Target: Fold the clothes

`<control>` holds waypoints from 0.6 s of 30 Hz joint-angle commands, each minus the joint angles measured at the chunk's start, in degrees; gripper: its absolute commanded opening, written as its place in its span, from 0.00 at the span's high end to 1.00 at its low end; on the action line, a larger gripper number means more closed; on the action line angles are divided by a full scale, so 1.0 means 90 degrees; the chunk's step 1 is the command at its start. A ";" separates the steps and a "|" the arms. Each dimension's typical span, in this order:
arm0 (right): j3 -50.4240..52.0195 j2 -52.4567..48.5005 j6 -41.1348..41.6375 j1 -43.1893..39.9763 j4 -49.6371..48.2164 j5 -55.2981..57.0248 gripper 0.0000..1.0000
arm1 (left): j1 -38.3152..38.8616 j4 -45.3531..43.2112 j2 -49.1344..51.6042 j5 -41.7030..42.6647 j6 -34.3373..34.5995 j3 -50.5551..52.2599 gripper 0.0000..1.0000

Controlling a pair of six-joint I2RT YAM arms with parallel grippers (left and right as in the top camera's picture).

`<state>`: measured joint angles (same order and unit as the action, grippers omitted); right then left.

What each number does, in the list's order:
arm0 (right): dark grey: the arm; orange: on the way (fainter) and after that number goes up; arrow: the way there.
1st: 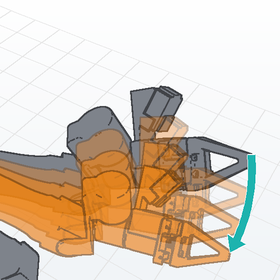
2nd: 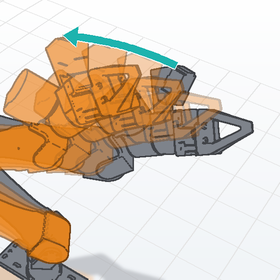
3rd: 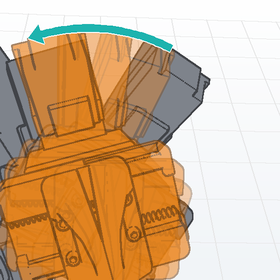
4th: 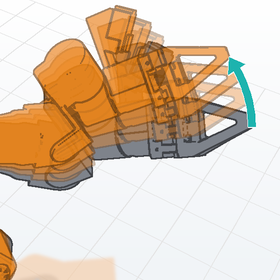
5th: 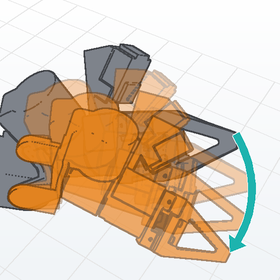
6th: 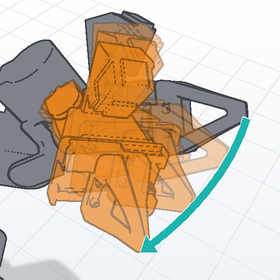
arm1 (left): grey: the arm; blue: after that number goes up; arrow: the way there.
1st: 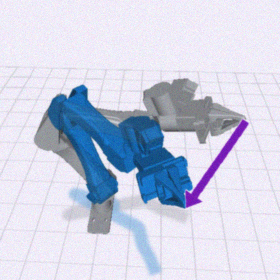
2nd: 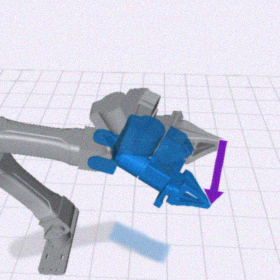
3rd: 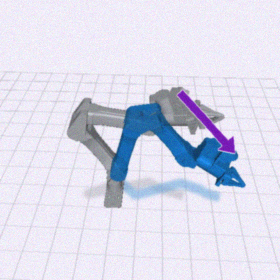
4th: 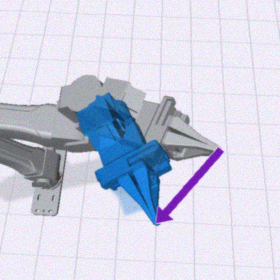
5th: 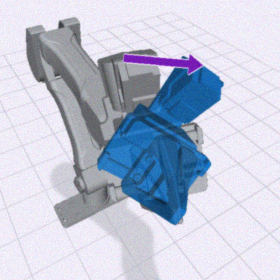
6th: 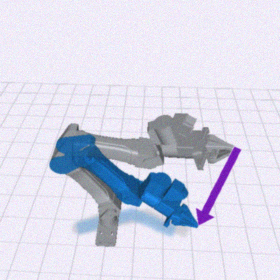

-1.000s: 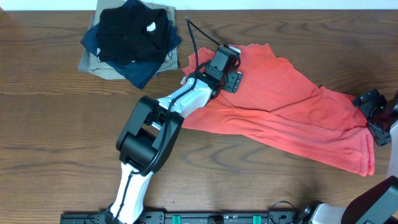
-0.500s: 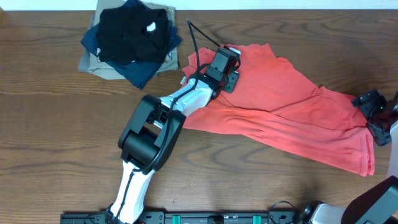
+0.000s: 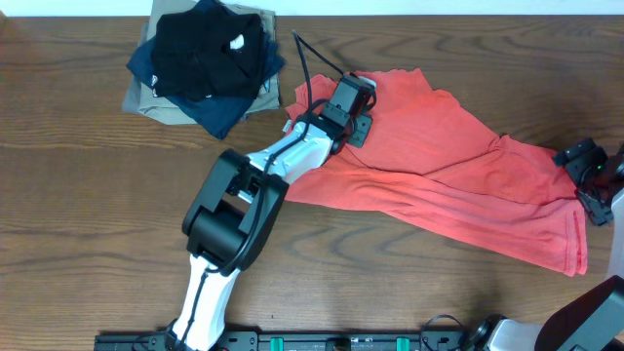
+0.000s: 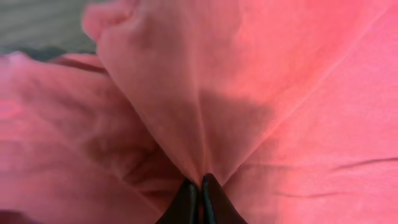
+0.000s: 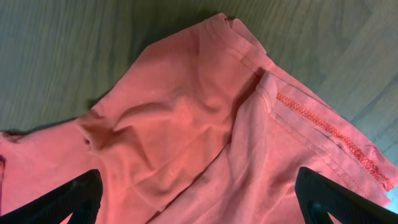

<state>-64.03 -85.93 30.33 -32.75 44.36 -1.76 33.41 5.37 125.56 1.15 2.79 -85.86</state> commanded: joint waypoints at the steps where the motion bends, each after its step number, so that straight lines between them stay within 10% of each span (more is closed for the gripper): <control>1: -0.0087 -0.0063 -0.0095 0.0063 -0.0024 -0.0015 0.03 | -0.0058 0.0102 -0.0566 -0.0029 -0.0019 -0.0068 0.94; 18: -0.0087 -0.0478 -0.0231 0.0063 -0.0389 0.0189 0.06 | -0.0486 0.1409 -0.0976 -0.0034 0.0304 -0.0068 0.94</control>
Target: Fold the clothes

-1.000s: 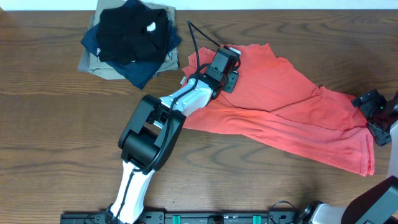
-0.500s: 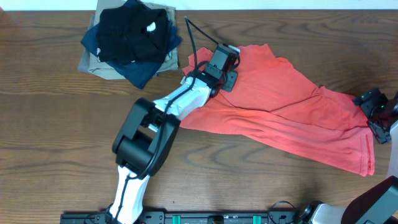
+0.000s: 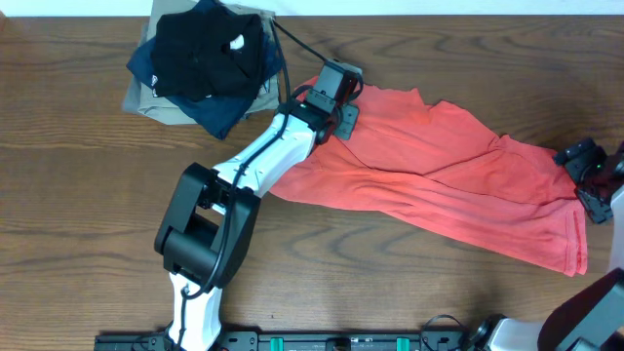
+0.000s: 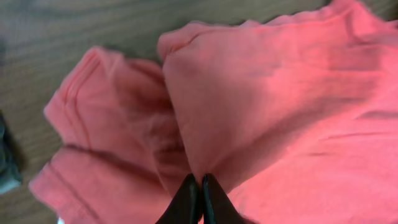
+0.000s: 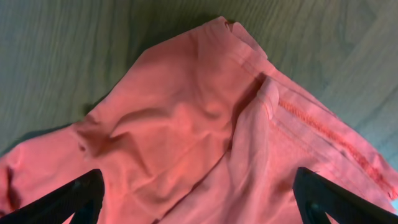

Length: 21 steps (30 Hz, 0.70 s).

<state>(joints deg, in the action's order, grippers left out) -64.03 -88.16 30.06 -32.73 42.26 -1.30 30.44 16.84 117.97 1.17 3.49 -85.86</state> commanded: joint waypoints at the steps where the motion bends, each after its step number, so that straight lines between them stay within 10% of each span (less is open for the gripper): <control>1: -0.0087 -0.0338 -0.0236 0.0061 -0.0304 0.0141 0.06 | -0.0214 0.0214 -0.0134 -0.0036 0.0311 -0.0068 0.94; 21: -0.2076 -0.2674 -0.1484 -0.0289 -0.0287 0.0823 0.06 | -0.0500 0.0580 -0.0131 -0.0034 0.0408 -0.0068 0.94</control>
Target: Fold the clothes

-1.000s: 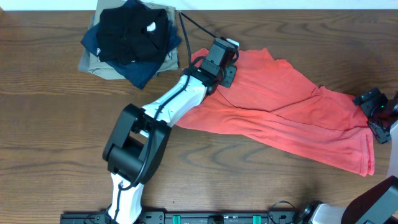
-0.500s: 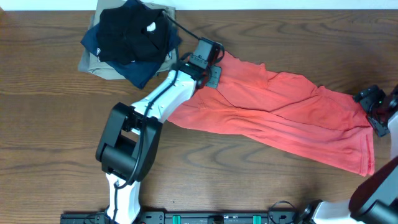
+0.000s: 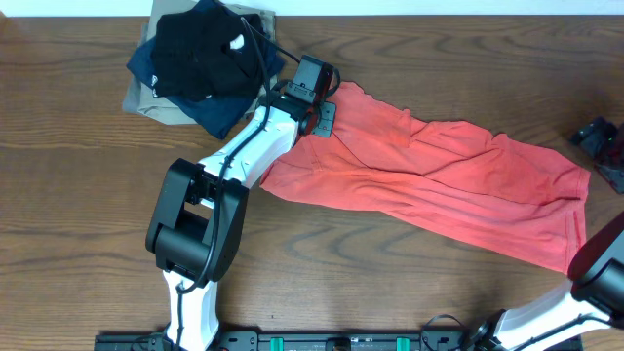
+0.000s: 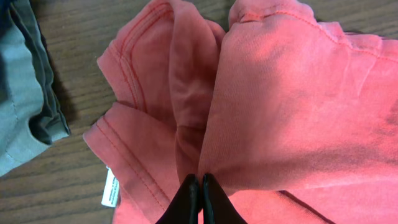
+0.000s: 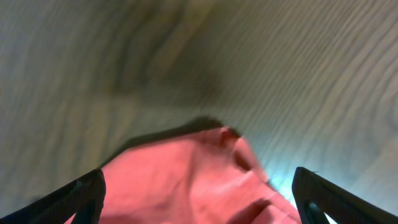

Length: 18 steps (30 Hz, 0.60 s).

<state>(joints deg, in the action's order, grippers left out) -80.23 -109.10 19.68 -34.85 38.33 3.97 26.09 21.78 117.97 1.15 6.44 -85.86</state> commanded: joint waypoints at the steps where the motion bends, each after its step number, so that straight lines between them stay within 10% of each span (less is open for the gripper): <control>1: -0.0350 -0.0461 -0.0345 -0.0053 0.0216 0.0250 0.06 | -0.0017 0.0032 -0.0131 -0.0032 0.0080 -0.0068 0.94; 8: -0.0466 -0.0882 -0.0342 -0.0056 0.0335 0.0199 0.13 | -0.0017 0.0041 -0.0131 -0.0032 0.0080 -0.0068 0.94; 18: -0.0464 -0.0918 -0.0335 -0.0053 0.0311 0.0194 0.48 | -0.0017 0.0051 -0.0131 -0.0032 0.0083 -0.0068 0.94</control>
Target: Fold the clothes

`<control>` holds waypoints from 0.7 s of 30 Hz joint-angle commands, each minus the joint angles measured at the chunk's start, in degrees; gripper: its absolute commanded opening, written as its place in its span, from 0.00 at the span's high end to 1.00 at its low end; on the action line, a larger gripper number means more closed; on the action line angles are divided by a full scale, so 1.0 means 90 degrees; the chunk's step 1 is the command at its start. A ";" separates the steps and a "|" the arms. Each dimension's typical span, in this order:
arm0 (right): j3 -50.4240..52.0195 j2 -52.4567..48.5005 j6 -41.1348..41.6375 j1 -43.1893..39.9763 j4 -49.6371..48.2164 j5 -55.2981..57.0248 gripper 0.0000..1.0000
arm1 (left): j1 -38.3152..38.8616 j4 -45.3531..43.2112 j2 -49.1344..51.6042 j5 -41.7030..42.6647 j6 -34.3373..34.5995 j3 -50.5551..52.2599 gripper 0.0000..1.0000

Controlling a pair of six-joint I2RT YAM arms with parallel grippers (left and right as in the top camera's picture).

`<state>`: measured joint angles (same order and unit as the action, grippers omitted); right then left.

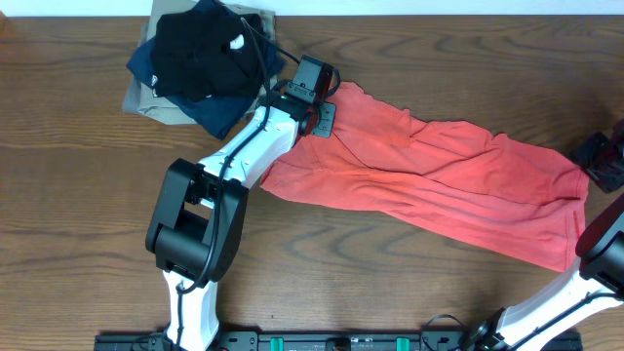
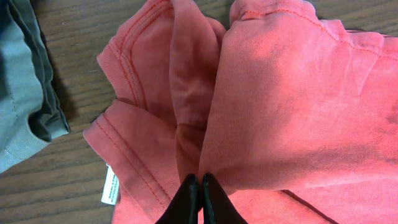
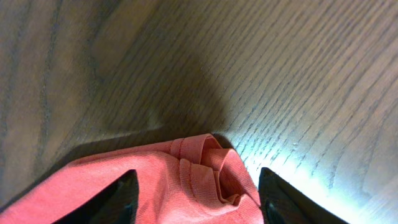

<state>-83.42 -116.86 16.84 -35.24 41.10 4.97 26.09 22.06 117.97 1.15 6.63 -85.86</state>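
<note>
A coral-red T-shirt (image 1: 439, 185) lies stretched slantwise across the table, from beside the clothes pile down to the right edge. My left gripper (image 1: 314, 97) sits at its upper-left end, shut on a fold of the red fabric (image 2: 205, 143); a white label (image 2: 108, 186) shows by the hem. My right gripper (image 1: 603, 161) is at the shirt's far right corner, open, its fingers (image 3: 121, 193) straddling the bunched hem corner (image 3: 214, 165) without closing on it.
A pile of folded clothes (image 1: 205, 63), black on navy on tan, sits at the back left, close to the left gripper; its grey edge (image 2: 25, 93) shows in the left wrist view. Brown wooden table (image 1: 88, 214) surrounds everything.
The right gripper has come down toward the shirt's right corner, with its fingers now closer together around the bunched hem. The left gripper and the shirt have barely shifted.
The left gripper held a fold of the shirt near its middle top, and at each later moment stood farther up-left, until the shirt lay stretched out beside the pile. The right gripper stayed open near the right corner, drew back to the table edge, and now straddles that corner.
</note>
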 commanded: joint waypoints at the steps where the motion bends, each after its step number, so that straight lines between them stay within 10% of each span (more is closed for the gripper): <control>1: -0.0104 -0.0061 -0.0019 -0.0005 0.0000 0.0066 0.49 | -0.0017 0.0019 -0.0131 -0.0032 0.0061 -0.0068 0.94; 21: -0.0097 -0.0066 0.0100 -0.0005 0.0063 0.0061 0.65 | -0.0017 0.0012 -0.0131 -0.0032 0.0063 -0.0068 0.94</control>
<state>-83.42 -116.86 17.47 -35.24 41.41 4.97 26.09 22.06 117.97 1.15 6.63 -85.86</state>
